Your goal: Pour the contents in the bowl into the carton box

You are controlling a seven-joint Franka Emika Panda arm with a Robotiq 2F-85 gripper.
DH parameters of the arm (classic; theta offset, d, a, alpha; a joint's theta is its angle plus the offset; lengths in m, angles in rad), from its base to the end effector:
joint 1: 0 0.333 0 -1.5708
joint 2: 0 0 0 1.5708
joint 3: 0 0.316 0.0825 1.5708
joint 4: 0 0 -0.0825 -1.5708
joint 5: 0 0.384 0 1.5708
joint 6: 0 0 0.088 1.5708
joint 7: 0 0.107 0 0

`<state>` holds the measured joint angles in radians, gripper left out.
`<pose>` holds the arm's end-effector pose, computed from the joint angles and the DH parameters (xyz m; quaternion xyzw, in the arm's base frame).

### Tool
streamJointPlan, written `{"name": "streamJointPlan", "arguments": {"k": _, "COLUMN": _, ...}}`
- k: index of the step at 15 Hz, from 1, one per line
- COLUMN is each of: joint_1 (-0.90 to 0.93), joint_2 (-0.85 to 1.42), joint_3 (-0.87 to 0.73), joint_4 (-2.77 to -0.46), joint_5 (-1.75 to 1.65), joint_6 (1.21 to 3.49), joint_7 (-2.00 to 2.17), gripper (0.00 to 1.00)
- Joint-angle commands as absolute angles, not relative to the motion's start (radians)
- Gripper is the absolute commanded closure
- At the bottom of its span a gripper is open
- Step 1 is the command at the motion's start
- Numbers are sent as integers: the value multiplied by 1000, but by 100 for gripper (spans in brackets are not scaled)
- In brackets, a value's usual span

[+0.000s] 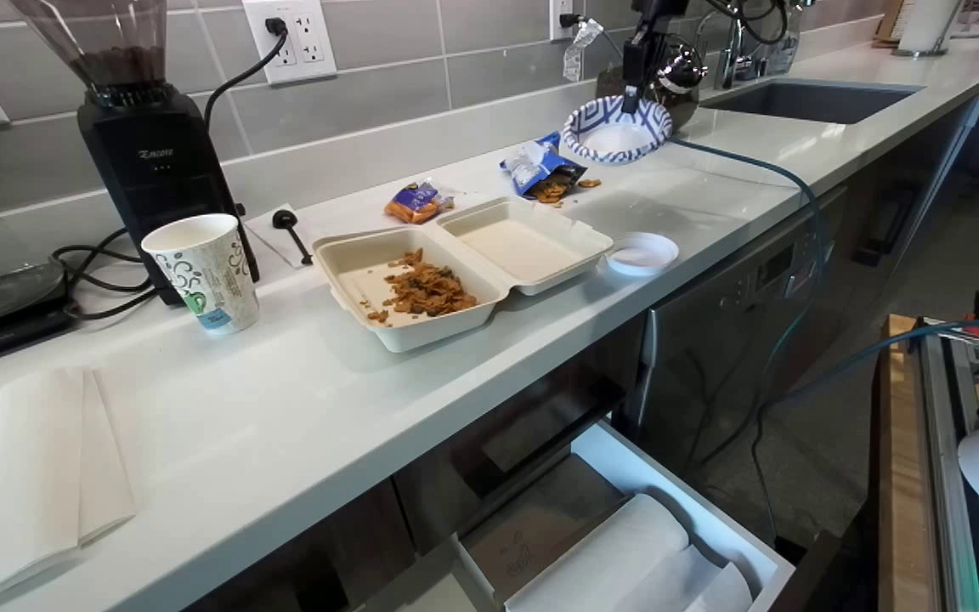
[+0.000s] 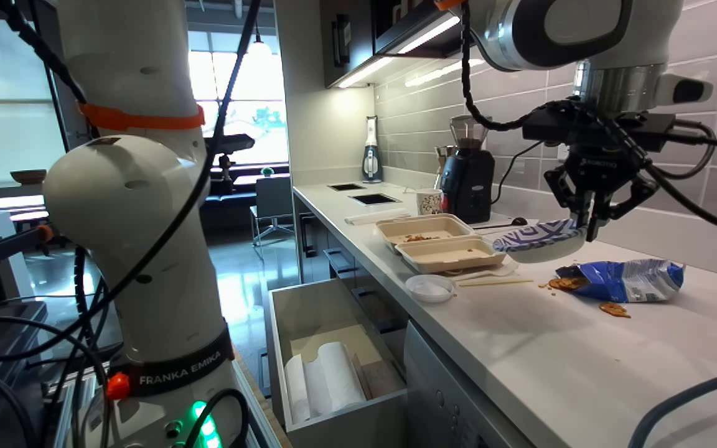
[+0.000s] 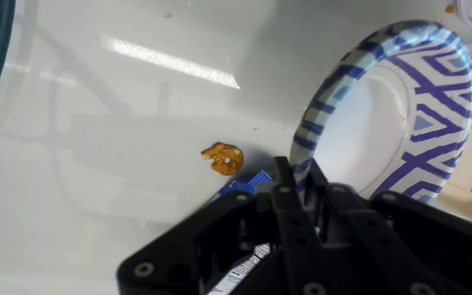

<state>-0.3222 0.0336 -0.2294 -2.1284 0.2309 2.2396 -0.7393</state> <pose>0.4759 -0.2842 0.4017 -0.9949 -0.0257 -0.0851 0.0478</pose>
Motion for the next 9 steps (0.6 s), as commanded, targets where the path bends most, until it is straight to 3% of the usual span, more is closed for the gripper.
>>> {"name": "streamJointPlan", "arguments": {"k": 1, "joint_1": -316, "joint_2": 34, "joint_3": -251, "joint_4": -2166, "joint_5": 237, "joint_6": 2249, "joint_7": -772, "gripper": 97}}
{"name": "streamJointPlan", "arguments": {"k": 9, "joint_1": -332, "joint_2": 71, "joint_3": -271, "joint_4": -2215, "joint_5": 263, "joint_6": 2260, "joint_7": -866, "gripper": 97}}
